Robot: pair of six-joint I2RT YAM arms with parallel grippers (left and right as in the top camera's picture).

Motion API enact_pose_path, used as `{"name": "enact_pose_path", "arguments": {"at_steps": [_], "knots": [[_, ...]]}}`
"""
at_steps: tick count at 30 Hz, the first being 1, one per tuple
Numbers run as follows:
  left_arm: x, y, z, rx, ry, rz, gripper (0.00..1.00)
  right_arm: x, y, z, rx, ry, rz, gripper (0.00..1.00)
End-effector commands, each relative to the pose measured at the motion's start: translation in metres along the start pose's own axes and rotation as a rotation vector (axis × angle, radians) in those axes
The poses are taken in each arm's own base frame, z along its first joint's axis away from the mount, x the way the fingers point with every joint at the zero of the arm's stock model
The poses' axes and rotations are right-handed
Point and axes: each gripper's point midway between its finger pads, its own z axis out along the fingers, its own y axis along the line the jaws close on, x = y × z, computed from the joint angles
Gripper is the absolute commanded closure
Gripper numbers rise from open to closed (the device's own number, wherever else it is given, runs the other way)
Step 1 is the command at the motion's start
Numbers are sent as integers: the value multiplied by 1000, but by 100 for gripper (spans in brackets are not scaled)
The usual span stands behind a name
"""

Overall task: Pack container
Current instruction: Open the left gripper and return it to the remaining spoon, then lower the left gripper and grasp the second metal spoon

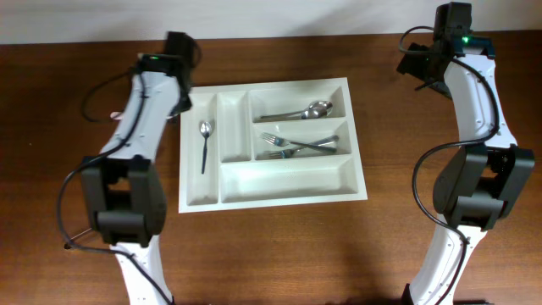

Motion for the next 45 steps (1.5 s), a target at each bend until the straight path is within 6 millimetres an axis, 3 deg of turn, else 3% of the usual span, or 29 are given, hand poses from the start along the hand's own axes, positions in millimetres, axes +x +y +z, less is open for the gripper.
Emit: {"name": "enact_pose_path", "arguments": {"at_steps": [1,8,14,19,27,45], "knots": [[-12,16,-10,46,-13,151,38,-2,1,4,2,0,3,1],[-1,16,3,246,72,334,37,-2,1,4,2,0,3,1],[16,35,15,239,135,508,34,-2,1,4,2,0,3,1],[34,45,37,235,182,550,32,-2,1,4,2,0,3,1],[60,38,67,265,199,637,32,-2,1,4,2,0,3,1],[78,30,72,319,222,694,32,-2,1,4,2,0,3,1]]}}
